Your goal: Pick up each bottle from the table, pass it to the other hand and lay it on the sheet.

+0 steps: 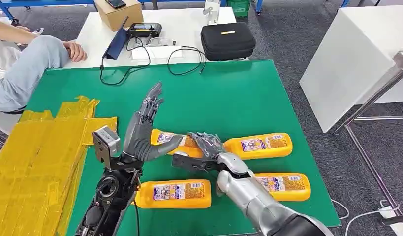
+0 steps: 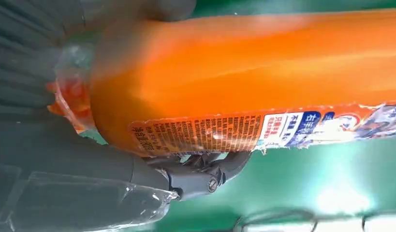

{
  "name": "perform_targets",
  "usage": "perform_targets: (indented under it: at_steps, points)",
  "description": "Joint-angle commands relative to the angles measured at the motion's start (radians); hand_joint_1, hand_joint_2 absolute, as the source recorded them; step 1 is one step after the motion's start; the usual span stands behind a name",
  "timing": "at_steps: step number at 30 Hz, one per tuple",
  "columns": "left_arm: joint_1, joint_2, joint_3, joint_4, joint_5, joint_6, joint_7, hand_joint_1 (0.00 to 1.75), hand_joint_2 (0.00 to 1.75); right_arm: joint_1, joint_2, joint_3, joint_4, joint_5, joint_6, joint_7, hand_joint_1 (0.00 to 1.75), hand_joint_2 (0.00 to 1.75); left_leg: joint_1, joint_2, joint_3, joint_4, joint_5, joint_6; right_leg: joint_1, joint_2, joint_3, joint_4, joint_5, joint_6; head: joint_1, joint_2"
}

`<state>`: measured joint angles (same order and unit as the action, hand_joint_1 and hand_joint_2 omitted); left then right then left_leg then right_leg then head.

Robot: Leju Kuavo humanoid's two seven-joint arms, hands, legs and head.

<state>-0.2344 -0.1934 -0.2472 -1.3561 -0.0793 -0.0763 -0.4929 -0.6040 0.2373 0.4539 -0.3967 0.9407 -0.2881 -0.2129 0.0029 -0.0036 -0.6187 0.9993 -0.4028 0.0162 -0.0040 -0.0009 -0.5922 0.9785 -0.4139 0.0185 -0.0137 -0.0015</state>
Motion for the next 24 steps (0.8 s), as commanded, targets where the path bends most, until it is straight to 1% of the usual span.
perform_targets:
  at_steps: [1,2,4,5,6,7,8,9,10,11,14,24]
  points:
    - [0.001,-0.005,0.016,0.023,0.003,0.0,0.008,0.0,1.75,0.013,0.004,-0.165,-0.05,-0.073,-0.173,-0.09,1.75,1.75,0.001,0.0,0.002,0.0,-0.001,-0.001,0.001,-0.001,0.003,-0.001,-0.001,0.0,0.0,0.0]
    - [0.001,-0.005,0.016,0.023,0.002,0.001,0.008,0.0,1.75,0.017,0.004,-0.173,-0.058,-0.079,-0.184,-0.096,1.75,1.75,0.001,0.0,0.005,0.001,-0.003,-0.001,0.001,0.0,0.006,-0.001,-0.003,0.0,0.0,0.0]
    - [0.002,-0.007,0.013,0.025,0.0,0.005,0.01,0.0,1.75,0.035,0.007,-0.21,-0.096,-0.107,-0.231,-0.133,1.75,1.75,0.0,0.0,0.002,0.0,-0.001,0.0,0.0,0.0,0.002,0.0,-0.001,0.0,0.0,0.0]
    - [0.002,-0.007,0.013,0.026,-0.001,0.006,0.01,0.0,1.75,0.039,0.008,-0.217,-0.104,-0.117,-0.238,-0.141,1.75,1.75,0.001,0.0,0.004,0.001,-0.002,-0.001,0.001,0.0,0.004,-0.001,-0.002,0.0,0.0,0.0]
    - [0.002,-0.007,0.012,0.027,-0.002,0.008,0.011,0.0,1.75,0.048,0.009,-0.233,-0.123,-0.135,-0.259,-0.16,1.75,1.75,0.0,0.0,0.002,0.0,-0.001,-0.001,0.001,0.0,0.002,-0.001,-0.001,0.0,0.0,0.0]
    - [0.001,-0.007,0.012,0.029,-0.003,0.011,0.011,0.0,1.75,0.058,0.011,-0.252,-0.145,-0.158,-0.281,-0.183,1.75,1.75,0.001,0.0,0.003,0.001,-0.002,-0.001,0.001,0.0,0.004,0.0,-0.002,0.0,0.0,0.0]
    - [0.0,-0.006,0.012,0.03,-0.003,0.013,0.012,0.0,1.75,0.065,0.012,-0.267,-0.162,-0.181,-0.291,-0.205,1.75,1.75,0.001,-0.001,0.003,0.0,-0.002,-0.001,0.001,-0.001,0.004,0.0,-0.002,0.0,0.0,0.0]
    - [0.0,-0.006,0.012,0.03,-0.003,0.013,0.012,0.0,1.75,0.065,0.012,-0.267,-0.162,-0.181,-0.291,-0.205,1.75,1.75,0.0,-0.001,0.002,0.0,-0.001,0.0,0.0,-0.001,0.002,0.0,-0.001,0.0,0.0,0.0]
    - [-0.001,-0.006,0.013,0.032,-0.003,0.017,0.012,0.0,1.75,0.077,0.015,-0.288,-0.19,-0.205,-0.31,-0.232,1.75,1.75,0.0,0.0,0.002,0.0,-0.001,0.0,0.0,0.0,0.002,0.0,-0.001,0.0,0.0,0.0]
    - [-0.001,-0.006,0.012,0.032,-0.003,0.018,0.012,0.0,1.75,0.081,0.016,-0.297,-0.201,-0.216,-0.319,-0.245,1.75,1.75,0.001,0.0,0.003,0.001,-0.002,-0.001,0.001,0.0,0.003,0.0,-0.002,0.0,0.0,0.0]
    - [-0.002,-0.005,0.012,0.037,-0.004,0.033,0.017,0.0,1.75,0.123,0.025,-0.352,-0.306,-0.304,-0.345,-0.296,1.75,1.75,0.0,-0.001,0.002,0.0,-0.001,-0.001,0.0,-0.001,0.002,0.0,-0.001,0.0,0.0,0.0]
    - [-0.001,-0.002,0.012,0.037,-0.004,0.034,0.017,0.0,1.75,0.13,0.02,-0.352,-0.321,-0.307,-0.336,-0.296,1.75,1.75,0.001,0.0,0.002,0.0,-0.001,-0.001,0.001,0.0,0.002,-0.001,-0.001,0.0,0.0,0.0]
